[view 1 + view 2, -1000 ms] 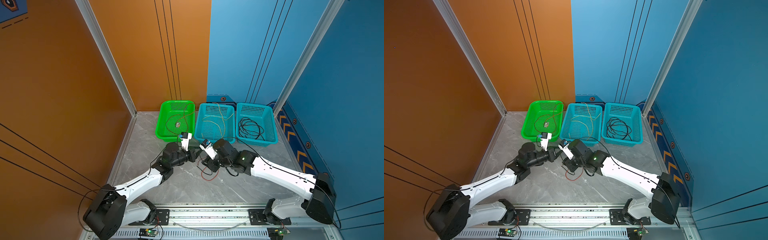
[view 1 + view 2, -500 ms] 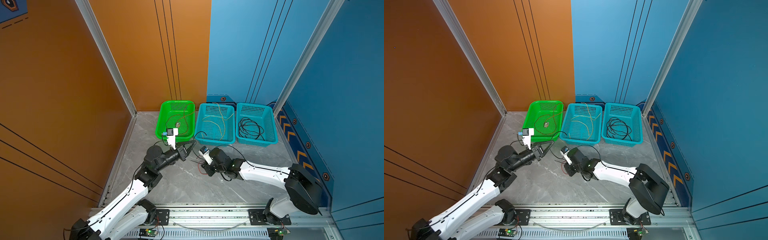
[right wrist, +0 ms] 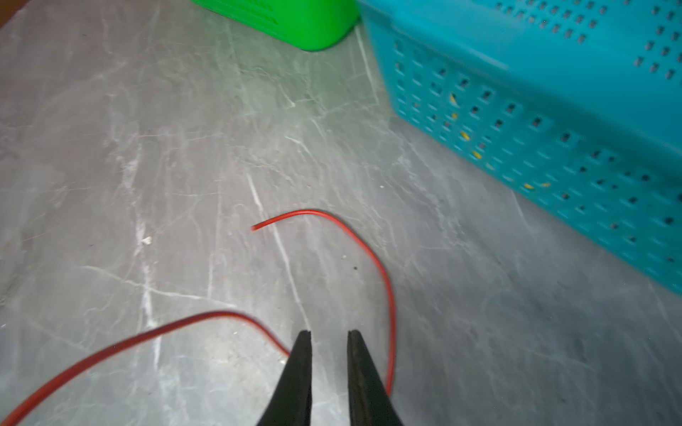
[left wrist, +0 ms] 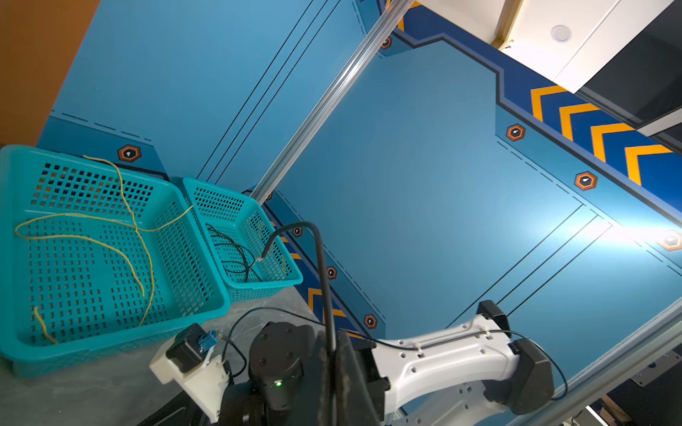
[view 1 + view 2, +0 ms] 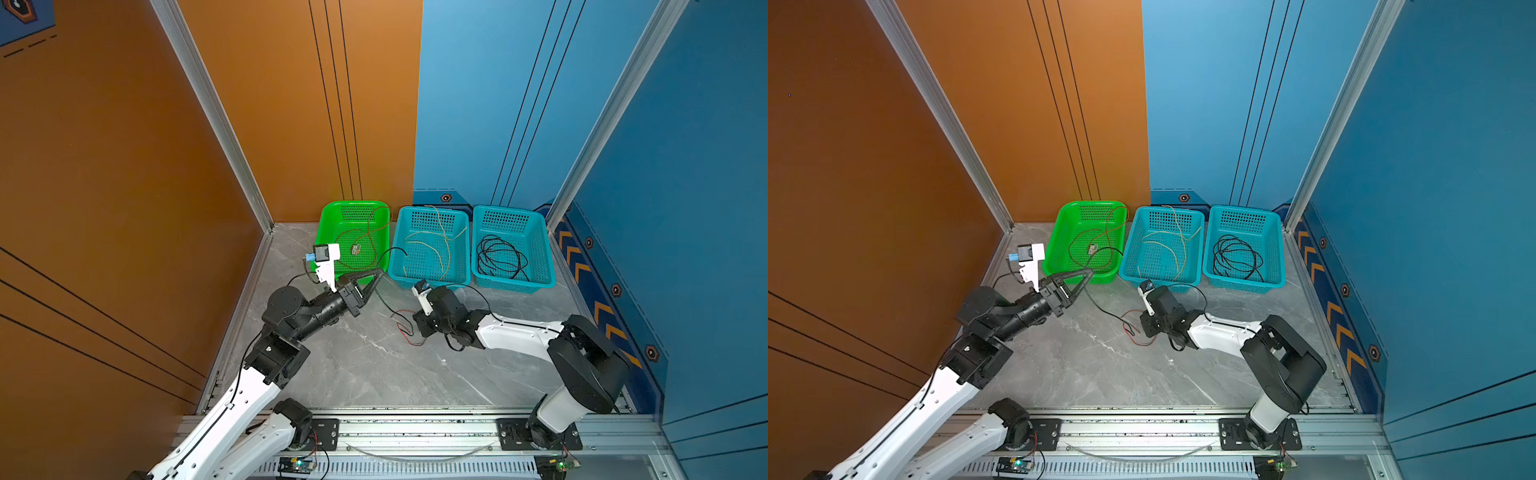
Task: Untangle and sort cables by color
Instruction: Untie the cable.
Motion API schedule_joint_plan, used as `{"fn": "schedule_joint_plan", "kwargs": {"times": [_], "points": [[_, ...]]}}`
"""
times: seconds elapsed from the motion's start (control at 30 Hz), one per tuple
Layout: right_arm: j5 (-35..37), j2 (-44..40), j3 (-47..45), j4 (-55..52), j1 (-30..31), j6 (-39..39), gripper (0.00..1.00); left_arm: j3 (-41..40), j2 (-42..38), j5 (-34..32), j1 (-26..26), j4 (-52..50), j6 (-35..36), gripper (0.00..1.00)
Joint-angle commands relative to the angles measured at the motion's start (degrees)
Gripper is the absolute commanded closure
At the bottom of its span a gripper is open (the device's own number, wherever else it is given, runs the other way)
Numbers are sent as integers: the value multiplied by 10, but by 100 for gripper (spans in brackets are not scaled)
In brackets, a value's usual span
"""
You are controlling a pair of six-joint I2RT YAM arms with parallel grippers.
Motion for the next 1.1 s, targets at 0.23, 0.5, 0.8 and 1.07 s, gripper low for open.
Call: {"fn": "schedule_joint_plan", "kwargs": {"times": [0.23, 0.5, 0.8, 1.07], "points": [[-22, 38, -65, 78, 0, 48, 84, 137, -10, 9, 15, -83, 66, 100], [-26, -85, -62, 11, -7, 5, 74, 159, 11, 14, 31, -113, 97, 100], [-115, -289, 62, -204, 3, -100, 51, 82, 29, 26, 34, -64, 76, 100], [-206, -297, 166, -246, 30, -110, 47, 44, 37, 22, 35, -50, 74, 100]]}}
